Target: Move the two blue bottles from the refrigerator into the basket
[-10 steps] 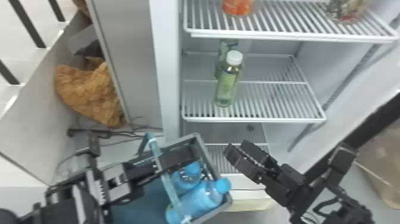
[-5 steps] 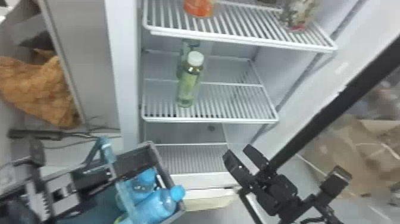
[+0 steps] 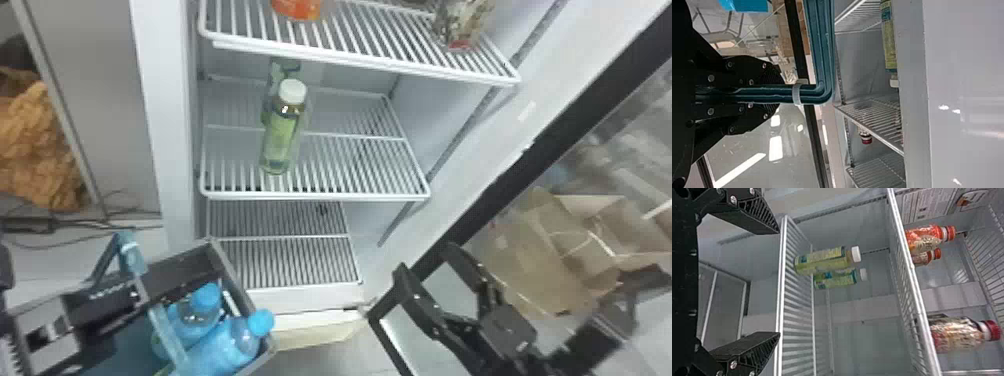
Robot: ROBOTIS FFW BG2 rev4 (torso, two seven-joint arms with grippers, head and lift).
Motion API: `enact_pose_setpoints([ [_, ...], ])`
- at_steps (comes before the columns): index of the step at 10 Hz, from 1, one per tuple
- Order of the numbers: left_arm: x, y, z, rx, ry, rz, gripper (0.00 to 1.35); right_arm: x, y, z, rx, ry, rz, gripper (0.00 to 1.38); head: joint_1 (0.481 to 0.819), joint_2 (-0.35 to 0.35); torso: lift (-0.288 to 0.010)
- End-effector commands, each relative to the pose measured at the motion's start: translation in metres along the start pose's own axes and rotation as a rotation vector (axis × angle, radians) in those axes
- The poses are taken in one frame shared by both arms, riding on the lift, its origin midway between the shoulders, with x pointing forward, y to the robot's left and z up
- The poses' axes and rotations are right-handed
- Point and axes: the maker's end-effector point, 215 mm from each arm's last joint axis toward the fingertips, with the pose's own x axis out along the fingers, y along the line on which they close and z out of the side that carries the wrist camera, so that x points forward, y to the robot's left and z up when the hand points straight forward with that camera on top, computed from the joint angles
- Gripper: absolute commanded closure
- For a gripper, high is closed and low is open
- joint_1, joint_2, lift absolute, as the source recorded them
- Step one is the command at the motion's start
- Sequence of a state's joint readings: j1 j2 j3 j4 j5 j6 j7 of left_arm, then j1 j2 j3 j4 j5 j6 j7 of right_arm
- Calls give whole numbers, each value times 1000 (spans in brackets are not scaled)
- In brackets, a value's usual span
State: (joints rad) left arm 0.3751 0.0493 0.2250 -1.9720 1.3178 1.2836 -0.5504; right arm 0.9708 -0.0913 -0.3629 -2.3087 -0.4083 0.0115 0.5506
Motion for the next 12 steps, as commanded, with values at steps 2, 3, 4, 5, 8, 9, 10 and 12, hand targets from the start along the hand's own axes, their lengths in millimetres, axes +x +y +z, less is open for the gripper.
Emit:
enact_pose_setpoints([
  [2,-2,-1,3,2,-11,-2,1188,-30,-16,8,-106,37,-61,153,695,-350,-216],
  [3,-3,-1,5,1,-19,-4,1188,-40,-14,9,-124,51,-64,153,695,-350,-216],
  [4,-5,-1,6,-2,-29,-2,1188,-47,-14,10,-132,60,-69,153,695,-350,-216],
  [5,-7,1,5,-7,-37,0,1188,-53,-18,9,-138,68,-87,153,695,-350,-216],
  [8,-8,0,10,-5,-55,-5,1188,-56,-26,12,-149,40,-109,153,695,-350,-216],
  [9,-8,0,11,-3,-60,-4,1188,-58,-29,13,-154,36,-116,153,695,-350,-216],
  [10,-8,0,11,-3,-60,-4,1188,-57,-30,13,-152,33,-115,154,695,-350,-216],
  [12,-8,-1,12,-1,-60,-6,1188,-55,-30,8,-132,32,-112,154,695,-350,-216],
])
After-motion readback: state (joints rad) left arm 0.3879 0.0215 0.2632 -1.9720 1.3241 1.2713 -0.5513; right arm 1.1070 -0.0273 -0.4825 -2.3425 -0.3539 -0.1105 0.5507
